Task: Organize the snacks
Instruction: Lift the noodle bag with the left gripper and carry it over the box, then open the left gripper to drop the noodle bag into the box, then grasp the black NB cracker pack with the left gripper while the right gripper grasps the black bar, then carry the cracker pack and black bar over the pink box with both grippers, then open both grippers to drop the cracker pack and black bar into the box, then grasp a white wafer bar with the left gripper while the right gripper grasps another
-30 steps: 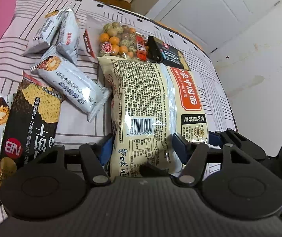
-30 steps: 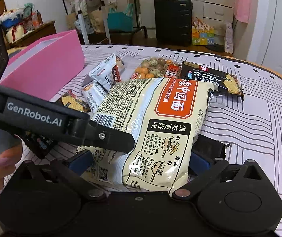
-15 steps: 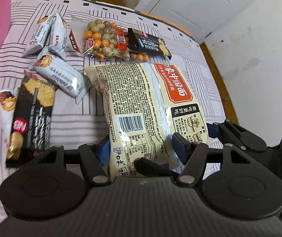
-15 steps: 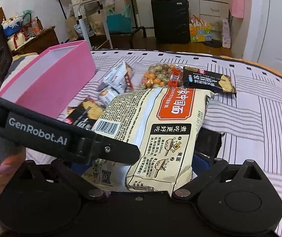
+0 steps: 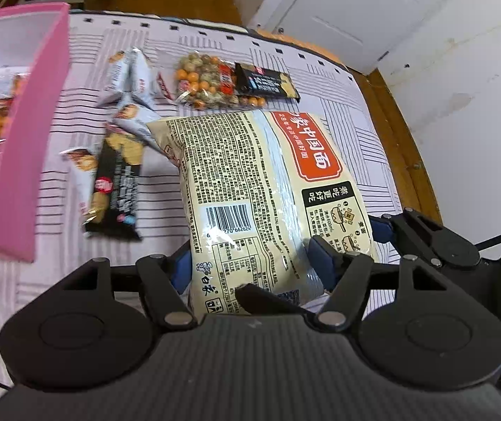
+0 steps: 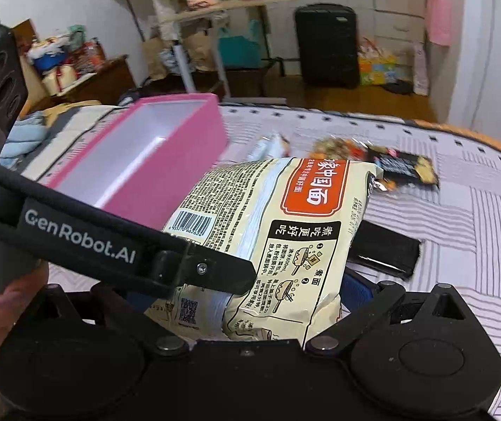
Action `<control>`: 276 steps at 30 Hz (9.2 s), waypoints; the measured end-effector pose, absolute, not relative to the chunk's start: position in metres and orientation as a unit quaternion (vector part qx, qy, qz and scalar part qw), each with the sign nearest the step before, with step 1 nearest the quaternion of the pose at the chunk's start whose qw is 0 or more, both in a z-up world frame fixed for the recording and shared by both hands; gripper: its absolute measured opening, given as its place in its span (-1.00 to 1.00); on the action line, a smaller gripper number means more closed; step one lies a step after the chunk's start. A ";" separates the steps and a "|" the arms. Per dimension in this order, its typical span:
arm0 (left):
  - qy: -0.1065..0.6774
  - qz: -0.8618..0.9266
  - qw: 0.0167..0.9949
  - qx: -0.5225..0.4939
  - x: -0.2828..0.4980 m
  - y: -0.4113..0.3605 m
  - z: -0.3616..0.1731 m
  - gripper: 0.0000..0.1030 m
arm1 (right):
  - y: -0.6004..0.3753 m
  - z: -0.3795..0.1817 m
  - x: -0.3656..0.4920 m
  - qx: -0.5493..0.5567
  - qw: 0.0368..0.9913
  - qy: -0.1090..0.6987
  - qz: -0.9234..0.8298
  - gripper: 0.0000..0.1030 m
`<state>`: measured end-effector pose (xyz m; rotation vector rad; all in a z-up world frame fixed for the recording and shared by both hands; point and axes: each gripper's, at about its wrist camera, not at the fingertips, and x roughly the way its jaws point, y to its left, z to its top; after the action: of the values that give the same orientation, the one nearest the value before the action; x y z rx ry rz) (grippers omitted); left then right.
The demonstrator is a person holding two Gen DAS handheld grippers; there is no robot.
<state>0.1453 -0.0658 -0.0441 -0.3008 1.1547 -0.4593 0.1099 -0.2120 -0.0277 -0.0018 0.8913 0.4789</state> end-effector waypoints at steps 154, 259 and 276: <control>0.526 -0.084 0.846 -0.026 0.149 -0.071 -0.112 -0.07 | -0.226 -0.087 0.146 -0.077 0.847 0.486 0.203 0.22; 0.496 -0.046 0.865 -0.066 0.178 -0.009 -0.057 0.06 | -0.170 -0.045 0.252 -0.092 0.838 0.401 0.359 -0.04; 0.479 0.028 0.877 -0.006 0.190 -0.037 -0.147 0.07 | -0.153 -0.126 0.287 -0.197 0.802 0.409 0.388 -0.04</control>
<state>0.1902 -0.0372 -0.1466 -0.0131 0.9988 0.0575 0.2869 -0.1530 -0.1258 -0.4229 0.8766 0.8314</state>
